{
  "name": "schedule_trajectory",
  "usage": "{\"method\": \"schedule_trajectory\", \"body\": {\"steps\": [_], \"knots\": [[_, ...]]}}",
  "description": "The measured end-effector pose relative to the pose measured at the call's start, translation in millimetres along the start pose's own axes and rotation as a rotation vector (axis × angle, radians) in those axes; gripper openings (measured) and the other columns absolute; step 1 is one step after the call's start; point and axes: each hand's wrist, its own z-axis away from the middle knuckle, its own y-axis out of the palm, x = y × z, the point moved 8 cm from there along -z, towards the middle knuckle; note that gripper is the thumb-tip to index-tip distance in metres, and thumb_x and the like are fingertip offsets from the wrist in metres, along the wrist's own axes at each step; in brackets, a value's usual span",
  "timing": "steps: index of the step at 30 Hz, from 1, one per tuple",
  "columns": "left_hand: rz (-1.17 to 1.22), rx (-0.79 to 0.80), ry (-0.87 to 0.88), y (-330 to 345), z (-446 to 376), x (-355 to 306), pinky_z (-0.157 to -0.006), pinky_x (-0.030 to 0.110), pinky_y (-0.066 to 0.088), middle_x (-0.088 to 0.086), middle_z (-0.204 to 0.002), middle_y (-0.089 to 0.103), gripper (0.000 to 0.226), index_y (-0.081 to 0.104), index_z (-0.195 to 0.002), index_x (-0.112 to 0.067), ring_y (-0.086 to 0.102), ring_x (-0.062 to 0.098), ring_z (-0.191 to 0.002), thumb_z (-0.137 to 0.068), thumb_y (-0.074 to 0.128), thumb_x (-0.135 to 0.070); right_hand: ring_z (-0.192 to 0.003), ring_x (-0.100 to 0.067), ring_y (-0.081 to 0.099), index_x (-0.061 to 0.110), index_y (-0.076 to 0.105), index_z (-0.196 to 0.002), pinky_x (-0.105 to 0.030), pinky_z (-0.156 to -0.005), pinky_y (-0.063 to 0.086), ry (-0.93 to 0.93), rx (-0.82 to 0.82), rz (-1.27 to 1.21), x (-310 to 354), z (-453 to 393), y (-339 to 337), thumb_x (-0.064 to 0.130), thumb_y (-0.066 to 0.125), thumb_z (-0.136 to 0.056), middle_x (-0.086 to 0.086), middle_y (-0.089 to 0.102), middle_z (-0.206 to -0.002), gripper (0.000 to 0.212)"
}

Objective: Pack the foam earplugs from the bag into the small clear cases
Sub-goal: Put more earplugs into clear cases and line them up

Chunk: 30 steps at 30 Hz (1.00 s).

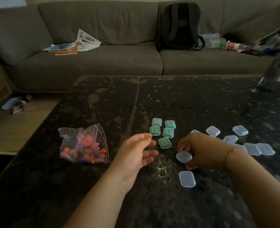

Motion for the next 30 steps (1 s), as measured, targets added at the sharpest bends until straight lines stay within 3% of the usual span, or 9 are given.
{"method": "schedule_trajectory", "body": {"steps": [4, 8, 13, 17, 20, 23, 30], "knots": [[-0.042, 0.008, -0.019, 2, -1, 8, -0.089, 0.038, 0.06, 0.006, -0.104, 0.075, 0.02, 0.069, -0.11, -0.021, 0.074, 0.024, -0.096, -0.104, 0.053, -0.029, -0.101, 0.003, 0.053, 0.048, 0.057, -0.113, -0.021, -0.089, 0.049, -0.106, -0.213, -0.045, 13, 3, -19, 0.042, 0.074, -0.077, 0.024, 0.055, -0.112, 0.04], [0.113, 0.227, -0.179, 15, 4, 21, -0.084, 0.037, 0.059, 0.011, -0.103, 0.079, 0.047, 0.074, -0.114, -0.014, 0.076, 0.026, -0.097, -0.106, 0.04, -0.046, -0.103, 0.012, 0.048, 0.053, 0.057, -0.109, -0.01, -0.082, 0.042, -0.4, -0.449, -0.173, 51, 22, -49, 0.043, 0.073, -0.073, 0.033, 0.053, -0.104, 0.04], [0.371, 0.337, -0.154, 12, 6, 16, -0.083, 0.036, 0.056, 0.013, -0.114, 0.076, 0.041, 0.074, -0.119, -0.015, 0.076, 0.024, -0.097, -0.099, 0.05, -0.042, -0.111, -0.001, 0.052, 0.052, 0.058, -0.117, -0.023, -0.09, 0.049, -0.52, -0.559, -0.334, 67, 28, -51, 0.043, 0.067, -0.073, 0.028, 0.057, -0.112, 0.046], [0.551, 0.378, -0.091, 9, 7, 9, -0.082, 0.035, 0.062, 0.014, -0.109, 0.077, 0.029, 0.083, -0.099, -0.012, 0.076, 0.021, -0.093, -0.088, 0.062, -0.028, -0.115, -0.006, 0.054, 0.041, 0.057, -0.126, -0.027, -0.09, 0.05, -0.595, -0.701, -0.38, 74, 40, -53, 0.033, 0.073, -0.079, 0.022, 0.059, -0.119, 0.05], [0.664, 0.38, -0.038, 7, 8, 1, -0.08, 0.033, 0.064, 0.017, -0.108, 0.077, 0.025, 0.082, -0.096, -0.005, 0.078, 0.023, -0.091, -0.08, 0.066, -0.016, -0.1, -0.013, 0.061, 0.025, 0.064, -0.109, -0.025, -0.079, 0.05, -0.635, -0.814, -0.489, 76, 51, -61, 0.032, 0.071, -0.08, 0.014, 0.063, -0.106, 0.03], [0.692, 0.363, -0.012, 5, 9, -1, -0.08, 0.034, 0.064, 0.019, -0.107, 0.077, 0.023, 0.08, -0.094, -0.002, 0.078, 0.024, -0.092, -0.08, 0.065, -0.011, -0.093, -0.011, 0.063, 0.022, 0.065, -0.091, -0.032, -0.073, 0.056, -0.619, -0.922, -0.321, 85, 55, -58, 0.035, 0.063, -0.083, 0.009, 0.064, -0.101, 0.016], [0.683, 0.33, -0.043, 6, 11, 5, -0.087, 0.035, 0.062, 0.02, -0.11, 0.076, 0.028, 0.07, -0.109, 0.001, 0.077, 0.026, -0.097, -0.086, 0.063, -0.012, -0.077, -0.015, 0.066, 0.017, 0.069, -0.083, -0.032, -0.056, 0.056, -0.551, -1.037, -0.063, 88, 57, -53, 0.036, 0.058, -0.087, 0.003, 0.068, -0.094, 0.023]]}}
